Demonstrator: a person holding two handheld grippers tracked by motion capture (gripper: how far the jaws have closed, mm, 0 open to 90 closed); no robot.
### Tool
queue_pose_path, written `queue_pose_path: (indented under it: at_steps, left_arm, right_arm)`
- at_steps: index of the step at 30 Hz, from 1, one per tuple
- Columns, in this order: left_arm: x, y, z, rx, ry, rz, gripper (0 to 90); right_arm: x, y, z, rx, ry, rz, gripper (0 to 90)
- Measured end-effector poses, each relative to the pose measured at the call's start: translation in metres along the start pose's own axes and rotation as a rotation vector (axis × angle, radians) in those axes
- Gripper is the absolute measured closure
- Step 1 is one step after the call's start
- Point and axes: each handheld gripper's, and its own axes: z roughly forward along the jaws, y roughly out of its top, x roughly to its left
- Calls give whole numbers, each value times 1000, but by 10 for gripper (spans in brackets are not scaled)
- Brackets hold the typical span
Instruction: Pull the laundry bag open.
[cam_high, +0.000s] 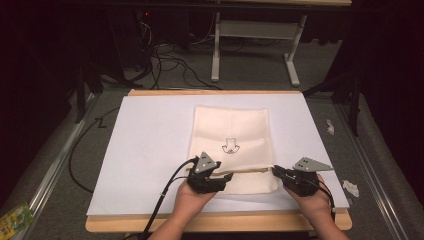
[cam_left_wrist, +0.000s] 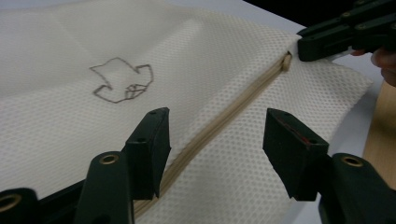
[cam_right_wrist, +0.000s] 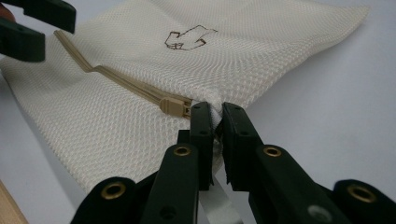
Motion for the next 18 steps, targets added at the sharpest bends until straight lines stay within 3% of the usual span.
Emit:
queue_pose_path:
  at_steps: [8, 18]
  left_arm:
    - [-24, 12, 30, -8, -69, 21, 499]
    - [-40, 22, 59, 1, -85, 38, 581]
  right_arm:
    - [0, 2, 0, 2, -7, -3, 851]
    - [-1, 2, 0, 2, -6, -12, 853]
